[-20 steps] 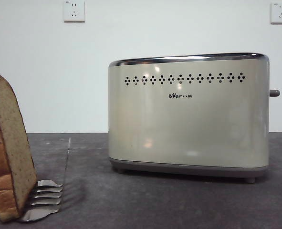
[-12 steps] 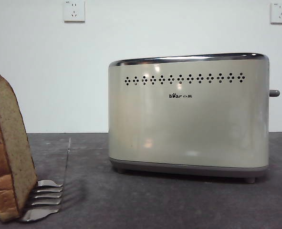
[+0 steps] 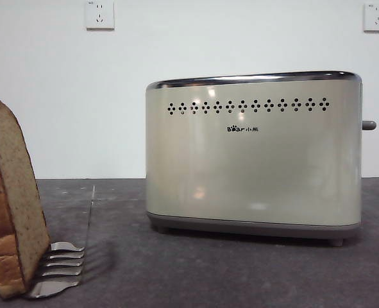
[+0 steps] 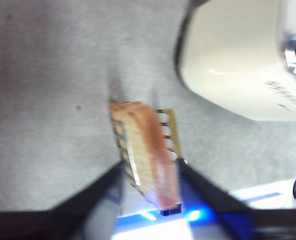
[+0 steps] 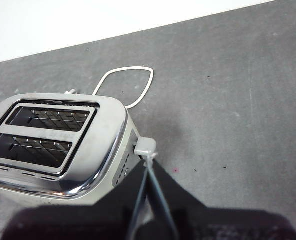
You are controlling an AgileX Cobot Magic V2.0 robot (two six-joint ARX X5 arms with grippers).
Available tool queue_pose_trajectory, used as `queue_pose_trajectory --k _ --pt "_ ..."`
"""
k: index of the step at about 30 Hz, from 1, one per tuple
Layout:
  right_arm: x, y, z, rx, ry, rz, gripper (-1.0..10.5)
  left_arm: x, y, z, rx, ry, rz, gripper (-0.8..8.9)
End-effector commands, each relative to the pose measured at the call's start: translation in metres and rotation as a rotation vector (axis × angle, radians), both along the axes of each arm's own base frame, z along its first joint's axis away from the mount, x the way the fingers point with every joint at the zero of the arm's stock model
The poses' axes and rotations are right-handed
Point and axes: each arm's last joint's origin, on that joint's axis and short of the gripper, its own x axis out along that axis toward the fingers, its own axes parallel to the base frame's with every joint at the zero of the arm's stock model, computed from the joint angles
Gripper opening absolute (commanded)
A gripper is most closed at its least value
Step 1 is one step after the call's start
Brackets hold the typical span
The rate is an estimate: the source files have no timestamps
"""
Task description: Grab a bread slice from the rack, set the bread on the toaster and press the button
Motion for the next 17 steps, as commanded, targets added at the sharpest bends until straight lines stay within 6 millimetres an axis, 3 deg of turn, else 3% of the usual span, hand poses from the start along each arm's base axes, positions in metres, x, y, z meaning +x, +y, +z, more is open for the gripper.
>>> queue_pose_trajectory --k 1,8,17 --pt "-0.002 0.0 0.005 -0.01 -0.021 0.01 0.0 -0.002 -0.003 0.002 0.007 0.027 0.038 5.12" --pt "-0.005 0.0 0.014 -0.01 -0.052 0.014 0.0 0.004 -0.009 -0.005 -0.012 0.137 0.047 5.12" --pt "-0.007 0.001 0.012 -0.004 -0.026 0.023 0.0 0.028 -0.032 -0.023 0.068 0.209 -0.02 5.0"
